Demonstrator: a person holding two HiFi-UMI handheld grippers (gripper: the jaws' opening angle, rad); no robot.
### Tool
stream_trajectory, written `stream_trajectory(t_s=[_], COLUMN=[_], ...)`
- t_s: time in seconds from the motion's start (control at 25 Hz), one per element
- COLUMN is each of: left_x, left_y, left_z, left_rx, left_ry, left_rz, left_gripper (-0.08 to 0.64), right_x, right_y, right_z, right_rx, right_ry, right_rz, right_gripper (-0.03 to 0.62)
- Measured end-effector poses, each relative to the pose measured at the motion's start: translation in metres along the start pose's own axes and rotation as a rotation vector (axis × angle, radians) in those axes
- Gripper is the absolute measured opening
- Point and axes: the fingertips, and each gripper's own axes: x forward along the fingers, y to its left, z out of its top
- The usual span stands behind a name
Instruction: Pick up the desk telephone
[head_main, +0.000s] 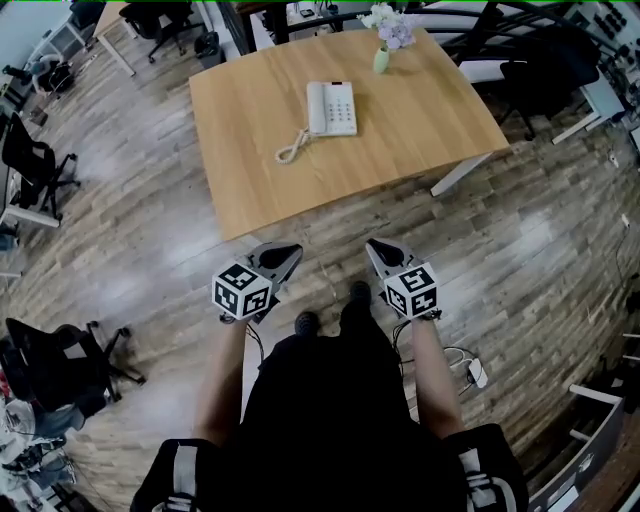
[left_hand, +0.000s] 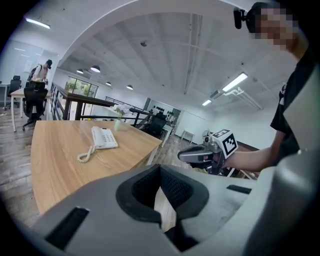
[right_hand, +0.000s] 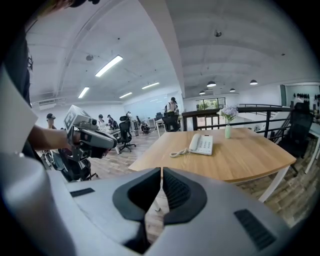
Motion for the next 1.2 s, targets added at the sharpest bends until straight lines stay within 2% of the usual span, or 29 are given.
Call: stream_trajectory(t_s=[0.16,0.76,1.2], left_x=[0.021,0.098,0.117], left_y=[0.003,0.002,0.010], left_z=[0.018,0.051,0.071], left_rx=[-0.010,-0.040,-0.040], left_ry=[-0.012,-0.024,-0.037], left_rz=[0.035,0.122,0.189], left_gripper=[0.018,0.018,0.018], right_x=[0.000,0.003,0.015], right_y=[-0.031,-0.127,-0.156], right_z=[0.016,0.026,0.039], right_rx=[-0.011,-0.046,-0.059], right_ry=[-0.016,0.016,0.005], right_rz=[0.022,0.107,0.161], right_gripper=[0.026,0.025,0.025])
